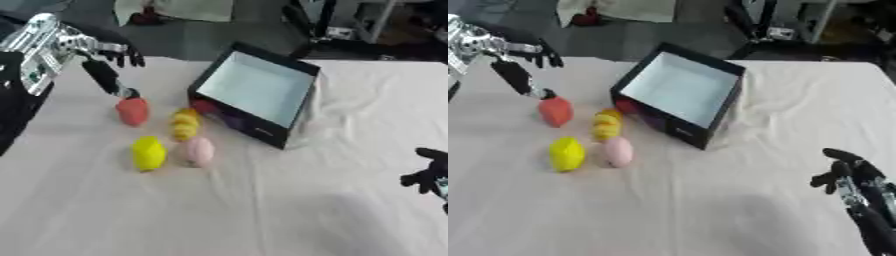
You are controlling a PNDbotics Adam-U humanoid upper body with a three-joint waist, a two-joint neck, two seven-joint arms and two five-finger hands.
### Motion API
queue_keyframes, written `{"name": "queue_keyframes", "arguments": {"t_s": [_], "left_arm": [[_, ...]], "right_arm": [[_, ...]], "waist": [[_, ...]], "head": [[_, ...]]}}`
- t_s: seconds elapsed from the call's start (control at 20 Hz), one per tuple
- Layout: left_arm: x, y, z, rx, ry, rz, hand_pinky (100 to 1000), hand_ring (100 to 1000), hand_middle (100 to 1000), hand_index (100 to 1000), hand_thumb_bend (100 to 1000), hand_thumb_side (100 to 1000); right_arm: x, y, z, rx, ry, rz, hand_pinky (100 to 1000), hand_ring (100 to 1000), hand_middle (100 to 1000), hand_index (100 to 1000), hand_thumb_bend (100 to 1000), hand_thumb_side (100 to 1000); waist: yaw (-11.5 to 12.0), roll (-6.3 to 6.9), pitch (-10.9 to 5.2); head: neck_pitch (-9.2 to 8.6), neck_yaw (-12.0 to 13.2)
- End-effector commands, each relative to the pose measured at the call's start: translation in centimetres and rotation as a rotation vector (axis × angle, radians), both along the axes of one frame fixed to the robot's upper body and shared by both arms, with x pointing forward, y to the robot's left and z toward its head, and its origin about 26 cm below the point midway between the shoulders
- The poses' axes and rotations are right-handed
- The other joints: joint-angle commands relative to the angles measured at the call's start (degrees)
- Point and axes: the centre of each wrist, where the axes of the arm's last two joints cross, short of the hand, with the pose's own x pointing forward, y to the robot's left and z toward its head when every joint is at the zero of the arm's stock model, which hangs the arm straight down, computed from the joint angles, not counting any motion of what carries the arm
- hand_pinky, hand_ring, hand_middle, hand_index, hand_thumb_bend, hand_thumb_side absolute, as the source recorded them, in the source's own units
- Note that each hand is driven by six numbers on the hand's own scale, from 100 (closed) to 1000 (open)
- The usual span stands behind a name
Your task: Pick up objects on the table and place them in the box.
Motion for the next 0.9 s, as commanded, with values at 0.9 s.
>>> {"name": "queue_keyframes", "arguments": {"t_s": [0.9], "left_arm": [[2.5,1.9,-4.8,0.142,-0.129,0.033,814,821,896,924,379,307]], "right_arm": [[0.0,-0.2,0.4,-0.015,-0.01,-0.001,671,522,324,782,100,628]], "waist": [[-0.03,0.32,-1.29]], "head": [[-0.11,-0.63]]}}
